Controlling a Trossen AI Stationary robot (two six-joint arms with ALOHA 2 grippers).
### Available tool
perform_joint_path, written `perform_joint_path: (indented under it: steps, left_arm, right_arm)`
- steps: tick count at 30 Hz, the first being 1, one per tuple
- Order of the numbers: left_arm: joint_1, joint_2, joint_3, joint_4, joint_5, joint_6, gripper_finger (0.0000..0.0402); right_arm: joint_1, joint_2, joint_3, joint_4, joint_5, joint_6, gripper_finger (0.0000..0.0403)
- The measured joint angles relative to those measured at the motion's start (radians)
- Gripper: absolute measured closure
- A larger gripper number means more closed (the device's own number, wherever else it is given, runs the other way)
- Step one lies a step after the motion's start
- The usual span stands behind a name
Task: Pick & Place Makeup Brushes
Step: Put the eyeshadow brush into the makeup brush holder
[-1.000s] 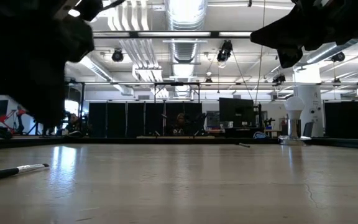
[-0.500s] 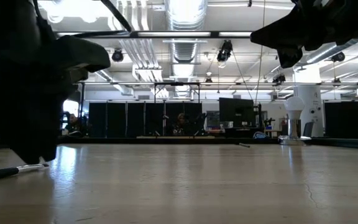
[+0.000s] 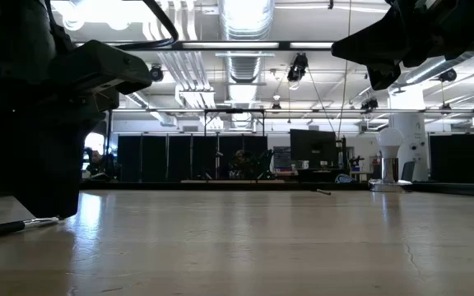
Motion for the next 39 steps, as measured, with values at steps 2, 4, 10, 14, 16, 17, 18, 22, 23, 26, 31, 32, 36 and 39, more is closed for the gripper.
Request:
perform_joint_path:
  steps: [2,4,10,14,16,17,18,22,23,26,31,32,36,39]
  left_arm:
    - [0.000,0.008,0.001,-0.001,-0.001,0.000,0.0323]
    - [0.000,0.012,0.001,-0.002,-0.007,0.000,0.0331]
    - [0.000,0.013,-0.002,-0.004,-0.024,-0.002,0.0367]
    - [-0.002,0.013,-0.015,0.004,-0.043,-0.010,0.0390]
    - [-0.002,0.013,-0.015,0.005,-0.059,-0.001,0.0398]
    - [-0.002,0.011,-0.014,0.005,-0.066,0.001,0.0399]
    - [-0.004,0.010,-0.011,0.000,-0.072,0.006,0.0400]
    - [-0.004,0.000,-0.002,-0.040,-0.177,0.011,0.0401]
    - [-0.004,-0.008,-0.001,-0.048,-0.208,0.011,0.0401]
    - [-0.009,-0.045,0.003,-0.048,-0.270,0.008,0.0401]
    - [-0.001,-0.090,0.006,-0.051,-0.398,0.079,0.0401]
    - [0.002,-0.100,0.007,-0.045,-0.429,0.106,0.0401]
    - [0.017,-0.143,-0.011,0.065,-0.539,0.270,0.0401]
    - [0.039,-0.178,-0.030,0.199,-0.577,0.449,0.0401]
  right_arm:
    - [0.000,0.000,0.000,0.000,0.000,0.000,0.0394]
    - [0.000,0.000,0.000,0.000,0.000,0.000,0.0394]
    - [0.000,0.000,0.000,0.000,0.000,-0.003,0.0394]
    - [0.000,0.000,0.000,0.001,0.000,-0.003,0.0394]
    - [0.000,0.000,0.000,0.001,0.000,-0.003,0.0394]
    - [0.000,0.000,0.000,0.001,0.000,-0.003,0.0394]
    - [0.000,0.000,0.000,0.001,0.000,-0.003,0.0394]
    - [0.000,0.000,0.000,0.000,0.000,-0.004,0.0394]
    - [0.000,0.000,0.000,0.000,0.000,-0.004,0.0394]
    - [0.000,0.000,0.000,-0.001,0.000,-0.007,0.0394]
    - [0.000,0.000,0.000,-0.003,0.002,-0.008,0.0394]
    - [0.000,0.000,0.000,-0.003,0.003,-0.008,0.0394]
    - [0.000,0.000,0.000,-0.003,0.003,-0.008,0.0394]
    - [0.000,0.000,0.000,-0.003,0.003,-0.008,0.0394]
